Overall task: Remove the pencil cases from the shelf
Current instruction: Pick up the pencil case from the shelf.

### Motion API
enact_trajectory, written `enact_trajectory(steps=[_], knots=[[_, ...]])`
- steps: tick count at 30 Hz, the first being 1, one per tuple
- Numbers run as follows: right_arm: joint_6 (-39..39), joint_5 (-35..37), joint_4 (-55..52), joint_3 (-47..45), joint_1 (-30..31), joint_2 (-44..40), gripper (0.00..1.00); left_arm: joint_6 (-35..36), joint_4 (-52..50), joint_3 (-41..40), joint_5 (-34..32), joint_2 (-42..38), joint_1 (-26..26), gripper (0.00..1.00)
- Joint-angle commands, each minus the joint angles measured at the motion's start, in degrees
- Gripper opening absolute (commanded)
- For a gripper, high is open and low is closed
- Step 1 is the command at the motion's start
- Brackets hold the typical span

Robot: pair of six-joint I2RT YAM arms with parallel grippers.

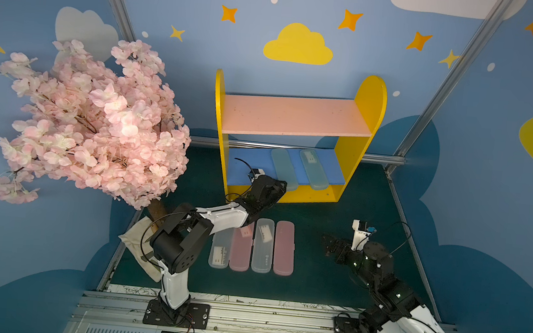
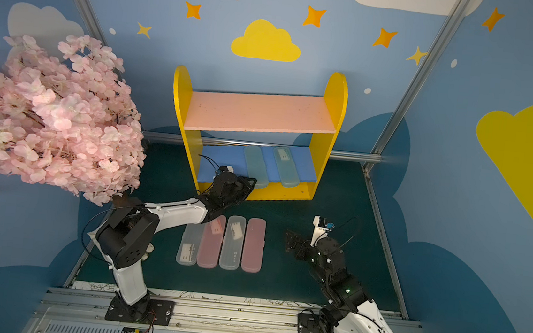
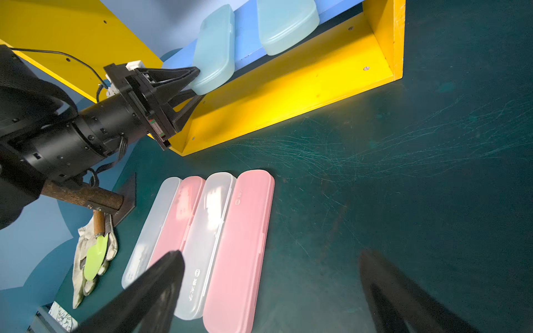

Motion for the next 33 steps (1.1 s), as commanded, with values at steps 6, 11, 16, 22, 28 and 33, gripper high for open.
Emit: enact_trajectory(steps=[6, 11, 16, 22, 28, 33], knots=[[-0.3, 0.3, 0.0, -0.1, -0.3, -1.1, 0.99, 0.6, 1.8, -0.4, 2.7, -1.7, 0.2, 0.16], [-1.2, -1.3, 0.2, -0.3, -0.3, -2.7, 0.99, 1.9, 3.0, -2.3, 4.1, -5.8, 0.2, 0.11], [-2.2, -5.9, 0.6, 1.1, -0.3, -3.5, 0.98, 3.2, 3.4, -6.0, 6.9, -11.9, 0.2, 0.08], [-0.1, -13.3, 2.3, 4.7, -0.7, 1.2, 0.98, 2.4, 4.5, -13.3, 10.9, -20.1, 0.1, 0.06], [4.9, -24.8, 7.9, 8.3, -1.8, 8.8, 0.97, 2.0, 5.0, -20.4, 14.2, -29.3, -0.4, 0.05], [12.3, -32.7, 14.5, 10.2, -3.1, 13.7, 0.96, 2.7, 3.1, -24.0, 17.4, -36.5, -0.9, 0.05]])
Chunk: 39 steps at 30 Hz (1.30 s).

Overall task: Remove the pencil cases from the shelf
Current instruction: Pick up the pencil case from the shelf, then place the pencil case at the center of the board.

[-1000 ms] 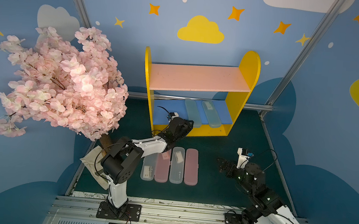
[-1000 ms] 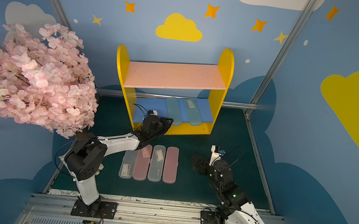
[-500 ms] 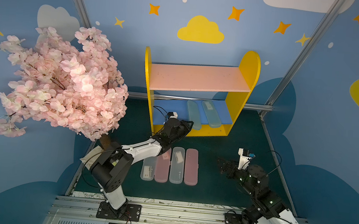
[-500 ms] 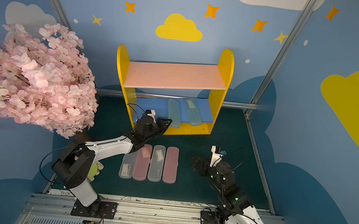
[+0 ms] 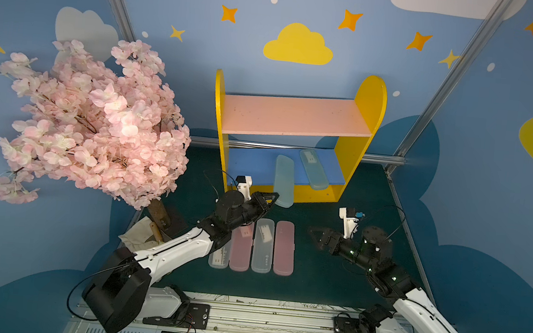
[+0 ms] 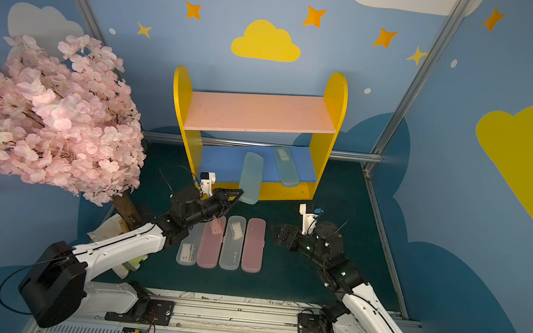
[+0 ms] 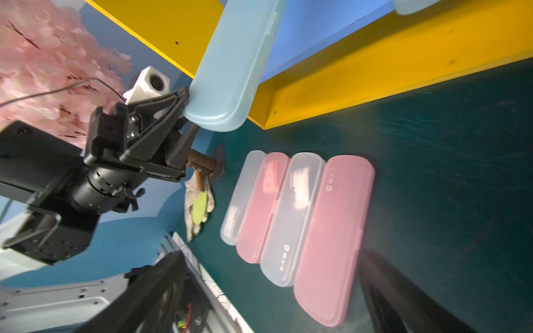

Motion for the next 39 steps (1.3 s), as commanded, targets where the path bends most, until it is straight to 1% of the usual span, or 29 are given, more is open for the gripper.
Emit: enact_trajectory(steps=[1, 5, 7, 12, 14, 17, 21, 32, 39], knots=[[6.5, -8.1, 7.4, 2.4, -1.0, 2.2, 0.96, 1.1, 0.8, -1.5, 3.8, -4.7, -0.7, 0.05], [10.3, -10.6, 11.2, 3.1, -2.0, 4.4, 0.94, 1.5, 0.2, -4.3, 4.7, -9.7, -1.7, 0.05], [11.6, -11.4, 13.2, 3.4, -2.4, 5.4, 0.94, 2.2, -0.1, -5.2, 7.0, -11.9, -2.2, 0.04], [15.3, -14.1, 16.8, 5.3, -2.8, 8.7, 0.91, 3.8, -1.3, -5.6, 9.7, -15.3, -3.5, 0.05], [16.6, -15.0, 17.0, 7.4, -3.0, 10.0, 0.9, 4.1, -1.5, -5.8, 10.2, -16.4, -4.1, 0.05], [18.4, -16.0, 19.9, 8.0, -3.0, 11.6, 0.86, 4.5, -1.5, -6.0, 10.7, -17.7, -4.7, 0.05], [21.1, -16.5, 24.2, 8.2, -3.1, 12.8, 0.83, 5.1, -1.5, -5.9, 11.5, -18.6, -5.4, 0.05], [24.0, -16.4, 30.3, 8.9, -3.1, 15.2, 0.77, 5.9, -0.3, -5.4, 13.1, -18.9, -6.5, 0.05], [26.2, -17.1, 35.0, 8.7, -3.1, 17.3, 0.68, 6.3, 0.3, -4.7, 14.1, -18.5, -6.9, 0.05]])
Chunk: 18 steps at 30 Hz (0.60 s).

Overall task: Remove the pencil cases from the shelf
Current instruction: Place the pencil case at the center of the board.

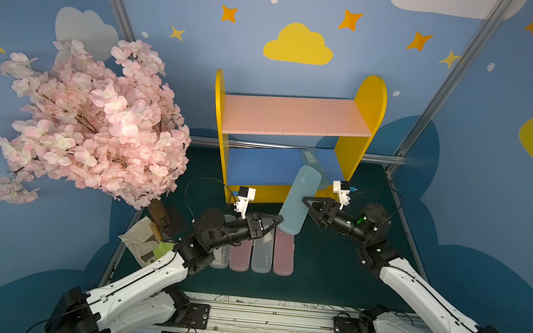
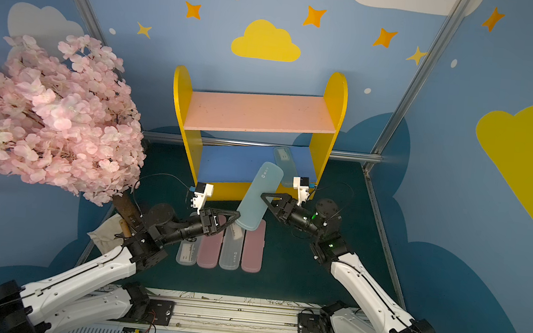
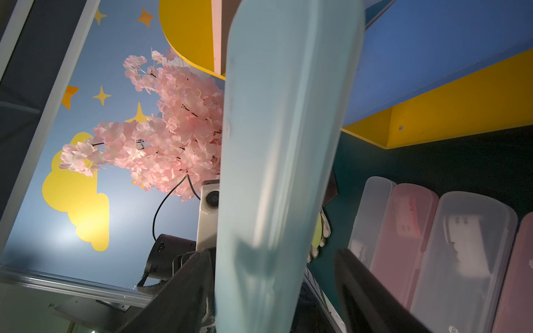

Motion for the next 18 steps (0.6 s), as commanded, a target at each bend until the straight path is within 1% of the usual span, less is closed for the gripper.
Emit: enact_trajectory(steps=[1, 6, 11, 13, 18], knots=[[1.7, -1.3, 5.6, 1.6, -0.2, 0.8, 0.66, 1.4, 3.1, 1.0, 1.3, -0.6, -0.3, 0.05], [3.2, -1.8, 8.8, 1.1, -0.1, 1.7, 0.55, 1.5, 3.8, 1.3, 1.5, -0.2, -0.6, 0.05], [3.6, -1.8, 9.4, 0.8, 0.0, 1.9, 0.44, 1.5, 3.9, 1.5, 1.5, 0.4, -0.8, 0.06], [3.7, -2.0, 9.8, 0.6, 0.1, 2.0, 0.4, 1.6, 4.0, 1.5, 1.2, 0.5, -0.9, 0.08], [3.9, -2.1, 10.4, 0.2, 0.2, 2.2, 0.27, 1.5, 3.9, 1.6, 1.0, 0.8, -0.9, 0.18]])
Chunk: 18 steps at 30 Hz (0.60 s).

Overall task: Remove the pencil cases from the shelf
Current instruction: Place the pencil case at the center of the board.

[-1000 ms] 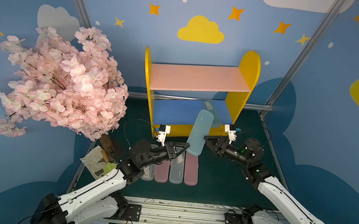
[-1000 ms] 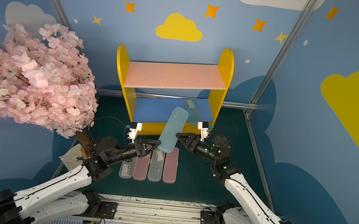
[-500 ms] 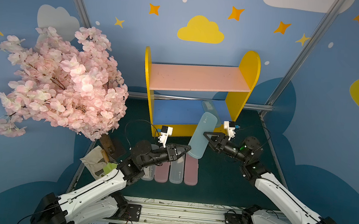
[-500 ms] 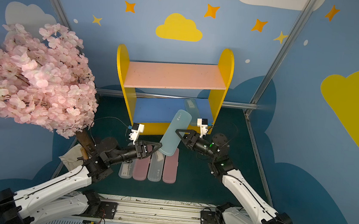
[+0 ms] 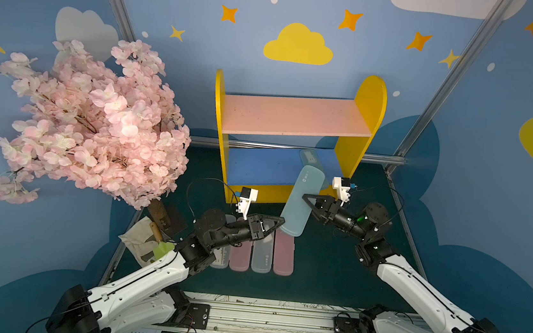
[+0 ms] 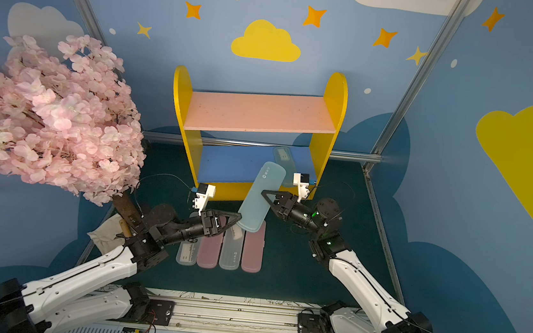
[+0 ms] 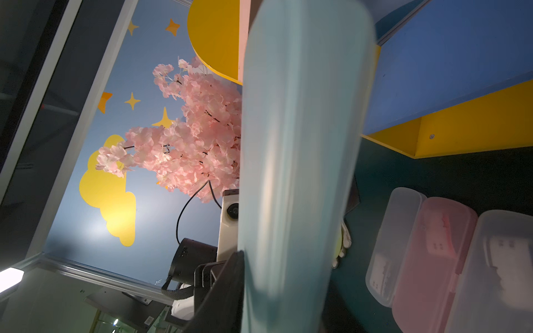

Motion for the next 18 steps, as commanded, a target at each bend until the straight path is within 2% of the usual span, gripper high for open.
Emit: enact_trajectory(steps=[1, 3, 8, 12, 14, 18], knots=[[-0.7, -0.7, 2.4, 0.2, 0.1, 0.3, 0.25, 1.2, 3.0, 1.8, 0.2, 0.1, -0.2, 0.2], [-0.8, -0.5, 2.4, -0.1, 0.2, 0.3, 0.18, 1.2, 2.6, 1.8, 0.0, 0.1, -0.2, 0.25], [-0.9, -0.3, 2.1, -0.7, 0.1, 0.3, 0.14, 1.7, 1.5, 1.8, -1.0, -0.2, -0.2, 0.4], [-1.8, -0.1, 0.6, -1.1, 0.1, 0.2, 0.13, 2.3, -0.4, 1.8, -1.8, -0.7, -0.2, 0.58], [-2.7, 0.3, -1.1, -1.2, -0.1, -0.1, 0.13, 3.0, -1.9, 1.8, -2.4, -1.2, -0.2, 0.71], [-7.7, 0.9, -10.6, -0.9, -0.5, -1.7, 0.12, 5.1, -7.7, 2.0, -4.8, -2.8, -0.2, 0.87]])
